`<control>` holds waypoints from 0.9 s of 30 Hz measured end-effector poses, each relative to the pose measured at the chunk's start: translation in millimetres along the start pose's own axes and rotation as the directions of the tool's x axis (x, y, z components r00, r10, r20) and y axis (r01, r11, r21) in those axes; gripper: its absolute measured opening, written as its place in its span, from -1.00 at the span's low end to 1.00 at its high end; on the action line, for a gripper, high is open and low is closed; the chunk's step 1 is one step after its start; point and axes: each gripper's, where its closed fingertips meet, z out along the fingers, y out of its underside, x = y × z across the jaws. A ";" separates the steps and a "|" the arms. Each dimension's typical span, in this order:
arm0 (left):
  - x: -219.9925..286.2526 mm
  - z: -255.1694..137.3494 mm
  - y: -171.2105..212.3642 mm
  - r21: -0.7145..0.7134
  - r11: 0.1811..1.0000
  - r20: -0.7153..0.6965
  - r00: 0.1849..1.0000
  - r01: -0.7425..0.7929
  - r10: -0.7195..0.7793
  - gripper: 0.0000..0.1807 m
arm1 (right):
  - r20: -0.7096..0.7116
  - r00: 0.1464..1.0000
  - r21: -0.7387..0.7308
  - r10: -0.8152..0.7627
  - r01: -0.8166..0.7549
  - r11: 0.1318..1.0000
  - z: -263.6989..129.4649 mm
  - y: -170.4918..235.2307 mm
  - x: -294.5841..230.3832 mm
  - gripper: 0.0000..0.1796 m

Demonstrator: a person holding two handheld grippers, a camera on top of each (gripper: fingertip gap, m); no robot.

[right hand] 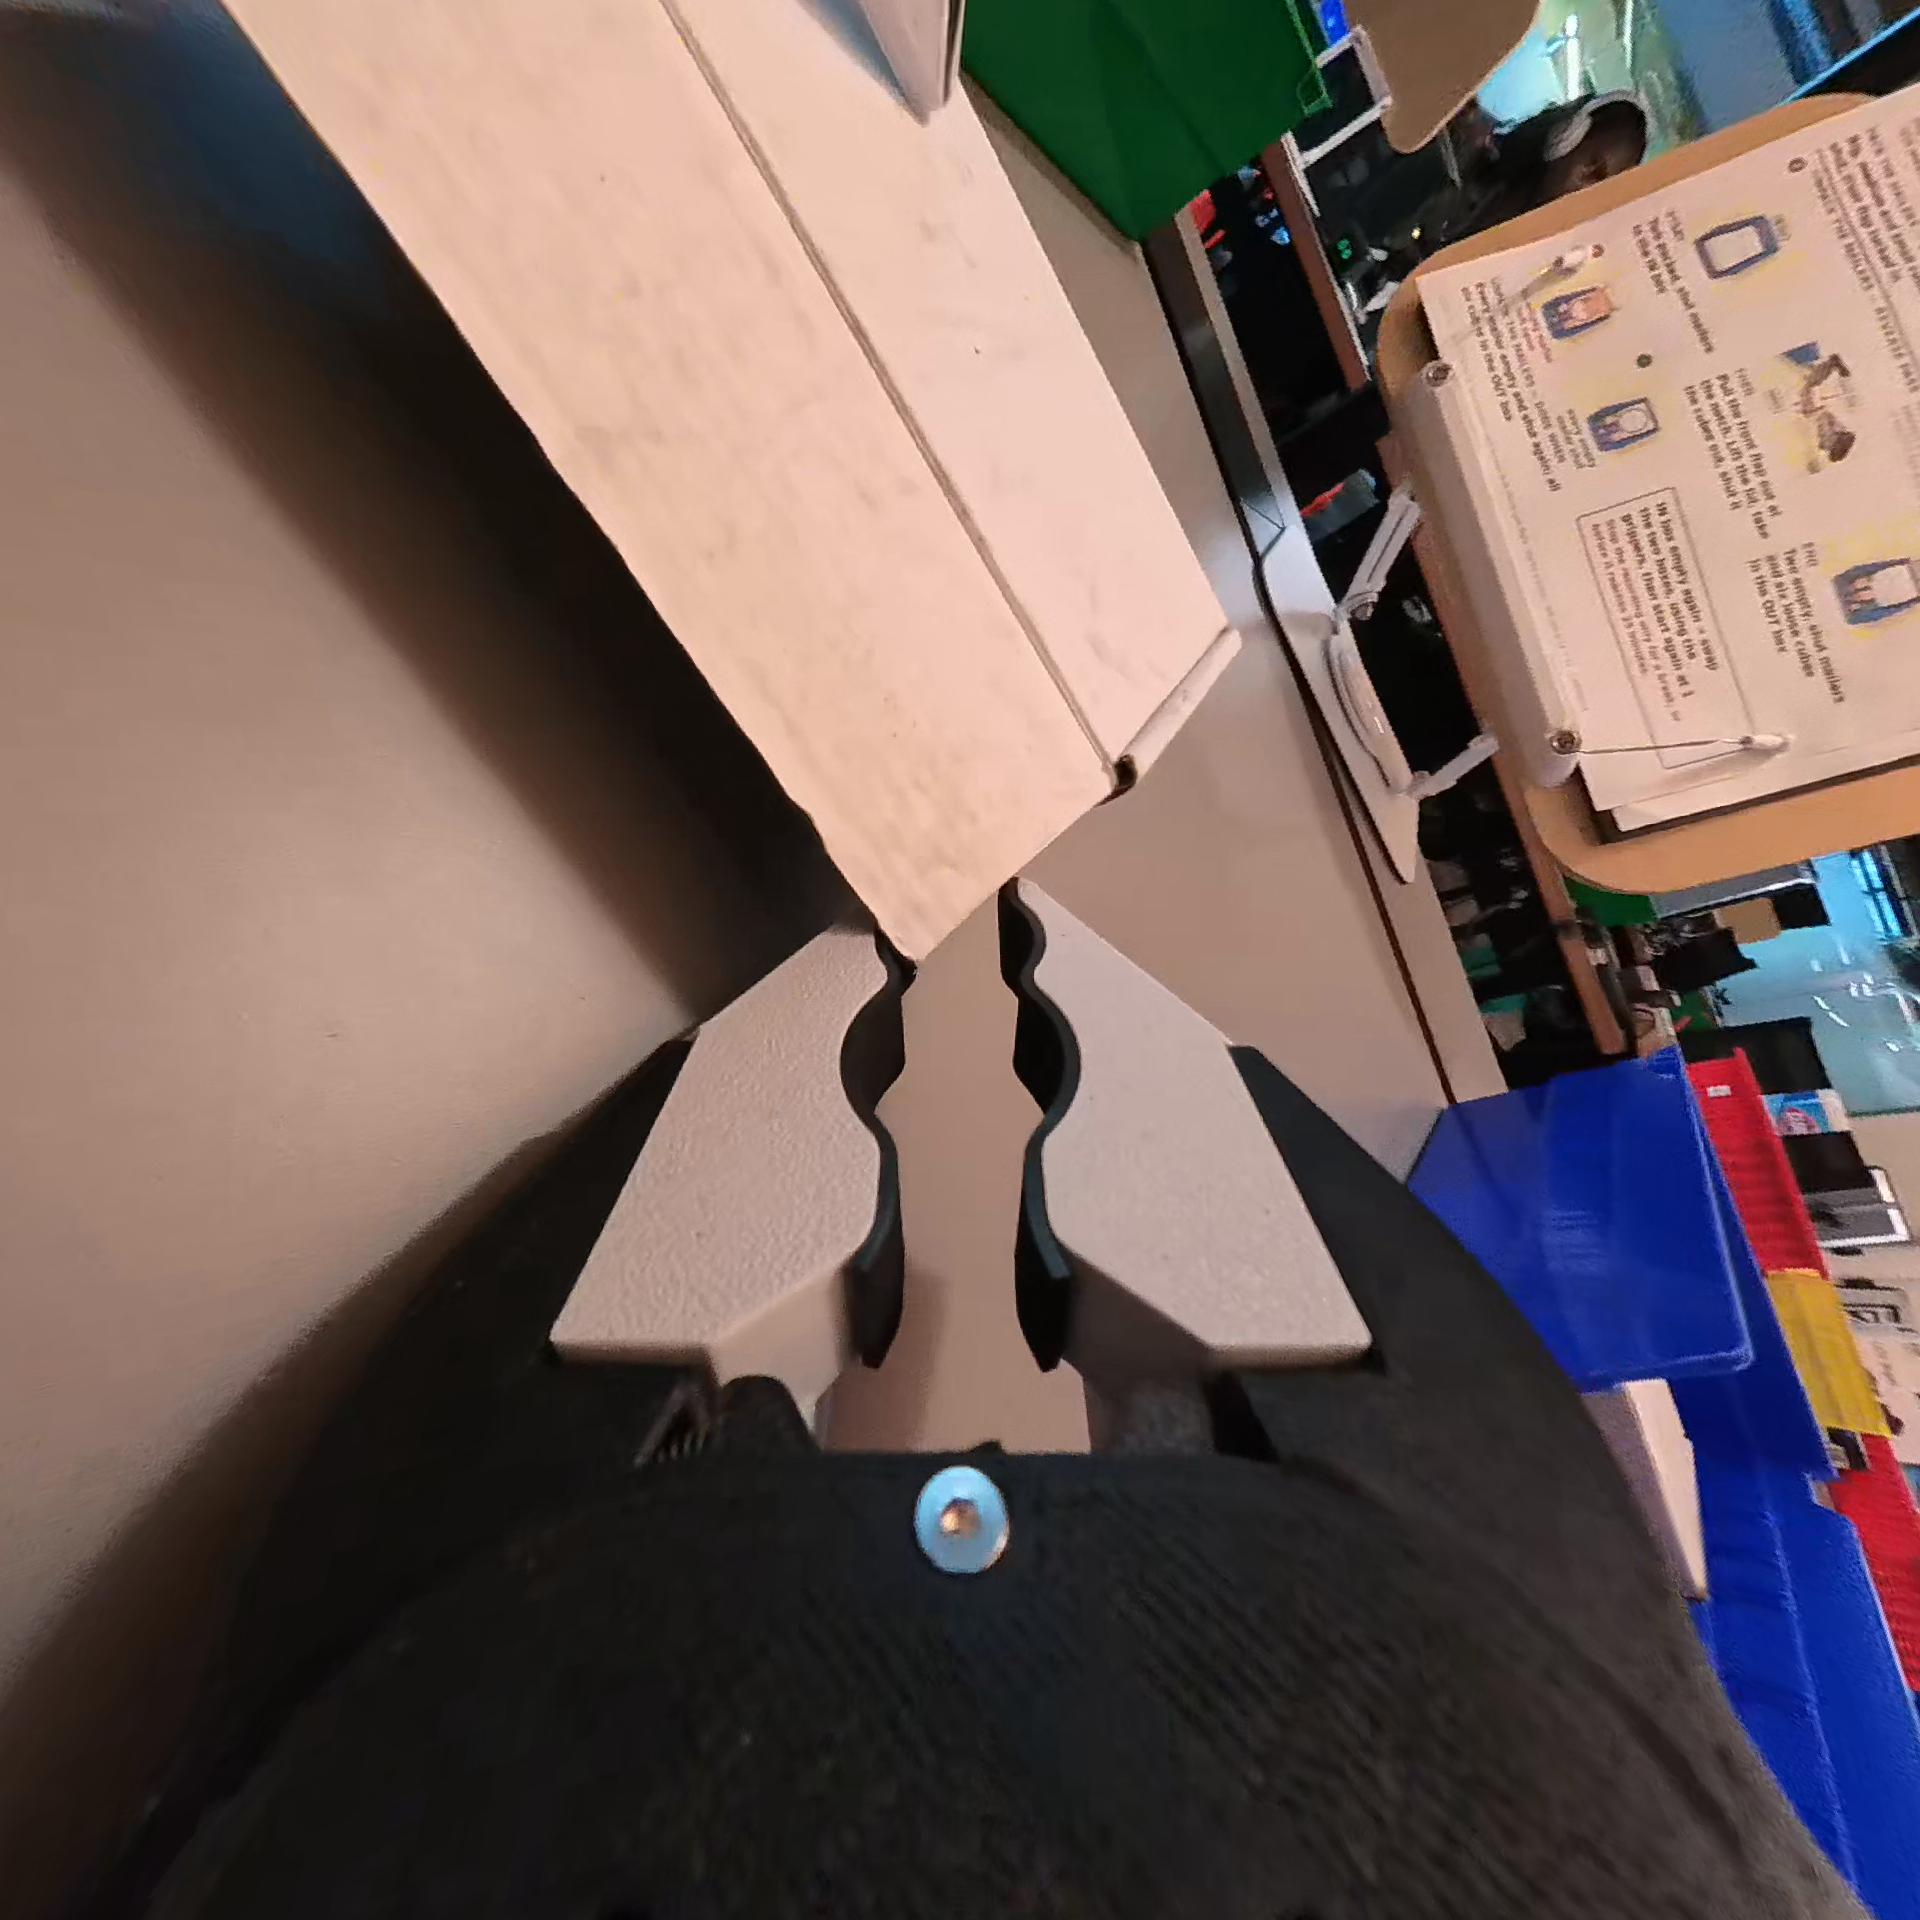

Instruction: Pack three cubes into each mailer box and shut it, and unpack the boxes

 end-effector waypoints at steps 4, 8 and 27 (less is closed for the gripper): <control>-0.6 0.0 0.1 -0.003 1.000 -0.005 1.000 -0.002 0.002 -1.00 | 0.062 0.997 0.028 0.048 -0.050 0.998 -2.1 -3.5 -3.3 -0.85; -1.6 0.0 0.2 -0.008 1.000 0.005 1.000 -0.010 0.010 -1.00 | 0.158 0.982 0.049 0.099 -0.108 0.993 -4.2 -6.9 -8.2 -0.84; -3.8 0.5 0.6 -0.016 1.000 0.002 1.000 -0.012 0.012 -1.00 | 0.542 0.811 0.217 0.219 -0.387 0.896 -45.7 -33.7 3.2 -0.25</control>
